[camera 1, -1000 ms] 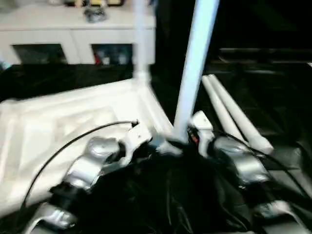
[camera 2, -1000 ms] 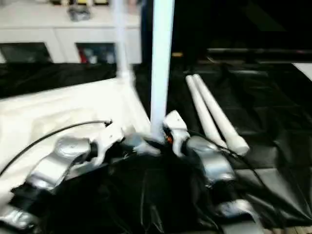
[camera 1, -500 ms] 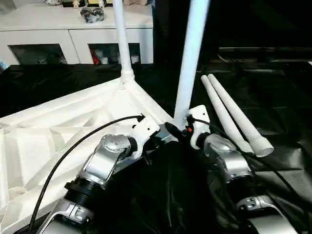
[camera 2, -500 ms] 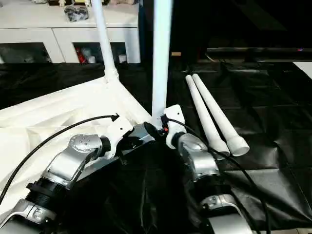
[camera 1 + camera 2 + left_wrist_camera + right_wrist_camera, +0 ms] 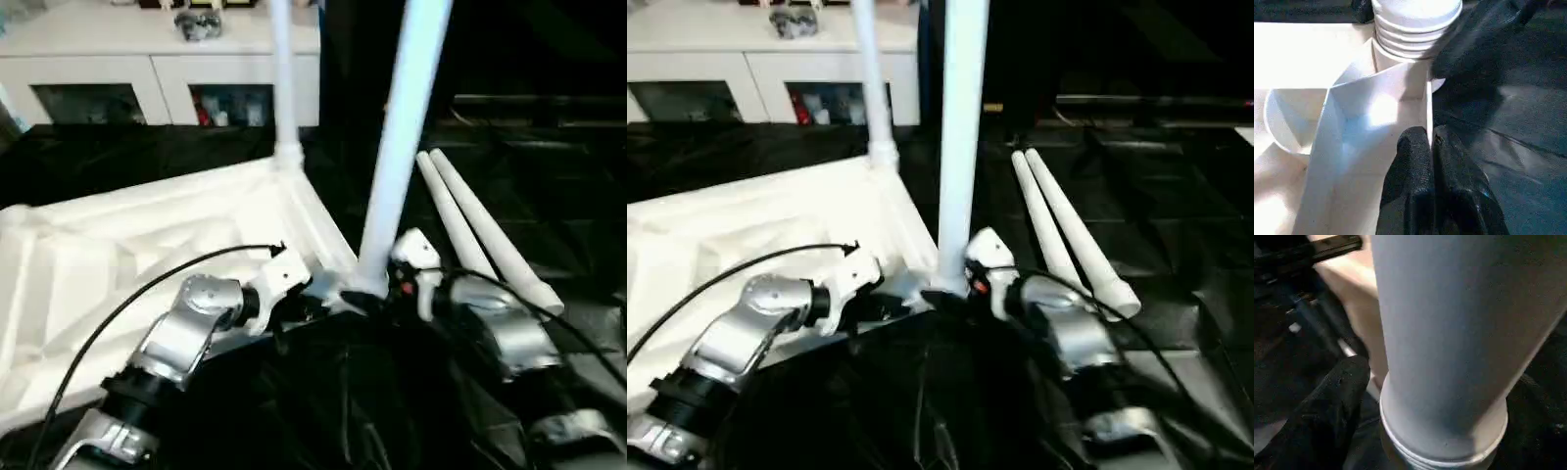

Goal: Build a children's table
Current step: Rotate leg to tighten

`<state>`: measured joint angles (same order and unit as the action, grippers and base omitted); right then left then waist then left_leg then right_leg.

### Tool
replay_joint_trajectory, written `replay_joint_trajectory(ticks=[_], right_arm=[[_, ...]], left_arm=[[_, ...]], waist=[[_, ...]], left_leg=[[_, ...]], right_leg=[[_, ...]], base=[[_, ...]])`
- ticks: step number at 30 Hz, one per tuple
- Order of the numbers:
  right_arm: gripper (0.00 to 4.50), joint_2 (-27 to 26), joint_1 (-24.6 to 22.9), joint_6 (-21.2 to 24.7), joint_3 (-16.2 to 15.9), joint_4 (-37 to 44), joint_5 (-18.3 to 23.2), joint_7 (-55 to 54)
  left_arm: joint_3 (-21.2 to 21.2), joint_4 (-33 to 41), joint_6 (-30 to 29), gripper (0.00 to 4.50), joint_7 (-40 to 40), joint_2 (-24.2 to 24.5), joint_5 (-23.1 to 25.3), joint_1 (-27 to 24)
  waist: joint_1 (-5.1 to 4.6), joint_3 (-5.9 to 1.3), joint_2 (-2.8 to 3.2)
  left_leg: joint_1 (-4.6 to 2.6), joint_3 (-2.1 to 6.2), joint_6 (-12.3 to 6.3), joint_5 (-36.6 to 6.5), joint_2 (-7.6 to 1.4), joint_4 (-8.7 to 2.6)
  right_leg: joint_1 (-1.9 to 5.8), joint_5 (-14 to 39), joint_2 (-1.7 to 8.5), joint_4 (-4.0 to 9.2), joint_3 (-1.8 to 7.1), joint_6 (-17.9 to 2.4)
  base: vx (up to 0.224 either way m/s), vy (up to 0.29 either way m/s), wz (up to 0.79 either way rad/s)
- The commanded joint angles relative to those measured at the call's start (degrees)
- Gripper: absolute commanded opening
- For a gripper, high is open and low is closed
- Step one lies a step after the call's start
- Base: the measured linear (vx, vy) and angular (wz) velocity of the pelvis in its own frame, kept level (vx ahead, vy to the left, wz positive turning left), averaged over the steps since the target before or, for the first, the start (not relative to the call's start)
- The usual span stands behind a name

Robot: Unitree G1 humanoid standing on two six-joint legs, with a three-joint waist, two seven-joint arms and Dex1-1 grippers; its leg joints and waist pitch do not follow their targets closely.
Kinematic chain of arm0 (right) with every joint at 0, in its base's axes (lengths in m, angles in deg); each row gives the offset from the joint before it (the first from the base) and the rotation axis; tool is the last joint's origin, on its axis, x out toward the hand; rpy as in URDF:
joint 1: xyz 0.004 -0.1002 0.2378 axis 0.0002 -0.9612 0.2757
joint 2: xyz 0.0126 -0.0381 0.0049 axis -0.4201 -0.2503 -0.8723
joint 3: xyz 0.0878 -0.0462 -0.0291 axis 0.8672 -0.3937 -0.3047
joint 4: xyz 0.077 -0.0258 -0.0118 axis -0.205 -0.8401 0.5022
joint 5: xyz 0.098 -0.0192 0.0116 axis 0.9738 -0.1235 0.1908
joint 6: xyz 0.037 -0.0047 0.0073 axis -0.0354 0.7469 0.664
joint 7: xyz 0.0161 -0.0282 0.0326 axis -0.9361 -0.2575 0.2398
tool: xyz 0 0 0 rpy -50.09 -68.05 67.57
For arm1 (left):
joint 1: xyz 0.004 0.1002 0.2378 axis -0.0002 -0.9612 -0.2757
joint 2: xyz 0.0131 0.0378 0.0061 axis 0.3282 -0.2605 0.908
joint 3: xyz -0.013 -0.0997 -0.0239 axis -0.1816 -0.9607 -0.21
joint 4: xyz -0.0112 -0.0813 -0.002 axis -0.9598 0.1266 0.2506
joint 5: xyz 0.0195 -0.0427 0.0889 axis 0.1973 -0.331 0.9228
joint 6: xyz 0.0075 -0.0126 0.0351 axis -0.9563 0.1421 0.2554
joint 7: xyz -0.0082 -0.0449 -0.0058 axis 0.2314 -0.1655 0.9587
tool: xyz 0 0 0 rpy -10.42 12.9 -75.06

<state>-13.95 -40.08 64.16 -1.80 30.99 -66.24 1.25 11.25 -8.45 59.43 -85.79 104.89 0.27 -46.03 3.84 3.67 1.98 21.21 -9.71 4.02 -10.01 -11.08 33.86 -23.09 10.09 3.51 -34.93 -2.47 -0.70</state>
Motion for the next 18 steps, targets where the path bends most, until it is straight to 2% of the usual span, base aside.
replay_joint_trajectory(ticks=[1, 2, 3, 8, 11, 13, 18], right_arm=[[3.71, -0.42, -1.07, 1.27, -4.59, 3.45, 1.86, 5.85], [3.71, 0.18, -1.45, 1.53, -4.96, 4.29, 1.96, 6.75], [3.61, 0.57, -1.79, 1.78, -5.11, 4.98, 1.86, 7.66], [3.18, 0.68, -2.64, 2.31, -5.47, 6.15, 1.81, 8.31], [3.08, 0.43, -2.83, 2.53, -5.65, 6.33, 1.79, 8.16], [2.79, 0.32, -3.01, 2.61, -5.71, 6.50, 1.72, 8.19], [2.72, -1.80, -3.03, 2.50, -5.04, 5.53, 0.99, 4.11]], left_arm=[[0.83, 3.26, 2.64, 0.00, -2.35, -0.45, -2.46, 1.02], [1.01, 3.35, 2.86, 0.00, -3.29, 0.10, -2.65, 1.03], [1.08, 3.36, 3.01, 0.00, -4.08, 0.50, -2.72, 1.05], [0.88, 2.57, 3.34, 0.00, -4.73, 0.95, -2.41, 1.54], [0.91, 2.23, 3.47, 0.00, -4.54, 0.89, -2.44, 1.76], [0.89, 2.10, 3.55, 0.00, -4.36, 0.77, -2.44, 1.81], [0.15, 0.80, 3.24, 0.00, -0.95, -1.33, -1.86, 2.24]], waist=[[-0.02, -3.88, -0.01], [0.03, -3.86, 0.36], [0.10, -3.91, 0.16], [0.10, -3.86, 0.20], [0.18, -3.88, 0.09], [0.25, -3.95, 0.02], [0.24, -3.85, -0.08]], left_leg=[[-0.53, 0.38, -2.51, -15.96, -1.67, -3.99], [-0.55, 0.47, -2.39, -16.02, -1.66, -4.05], [-0.75, 0.40, -2.38, -16.38, -1.73, -4.00], [-0.64, 0.48, -1.81, -16.60, -1.66, -4.07], [-0.71, 0.45, -1.80, -16.30, -1.66, -4.03], [-0.61, 0.47, -1.90, -15.57, -1.66, -4.00], [-0.59, 0.43, -1.77, -15.77, -1.60, -4.02]], right_leg=[[2.63, 17.89, 3.71, 4.95, 2.14, -11.67], [2.61, 18.13, 3.72, 4.97, 2.08, -11.69], [2.52, 18.26, 3.65, 5.05, 2.08, -11.63], [2.58, 19.08, 3.74, 5.06, 2.06, -11.63], [2.53, 19.07, 3.72, 5.06, 2.09, -11.61], [2.60, 18.40, 3.72, 4.96, 2.09, -11.59], [2.58, 19.10, 3.73, 5.05, 2.06, -11.36]], base=[[0.000, 0.000, 0.00], [0.000, 0.000, 0.00], [0.000, 0.000, 0.00], [0.000, 0.000, 0.00], [0.000, 0.000, 0.00], [0.000, 0.000, 0.00], [0.000, 0.000, 0.00]])
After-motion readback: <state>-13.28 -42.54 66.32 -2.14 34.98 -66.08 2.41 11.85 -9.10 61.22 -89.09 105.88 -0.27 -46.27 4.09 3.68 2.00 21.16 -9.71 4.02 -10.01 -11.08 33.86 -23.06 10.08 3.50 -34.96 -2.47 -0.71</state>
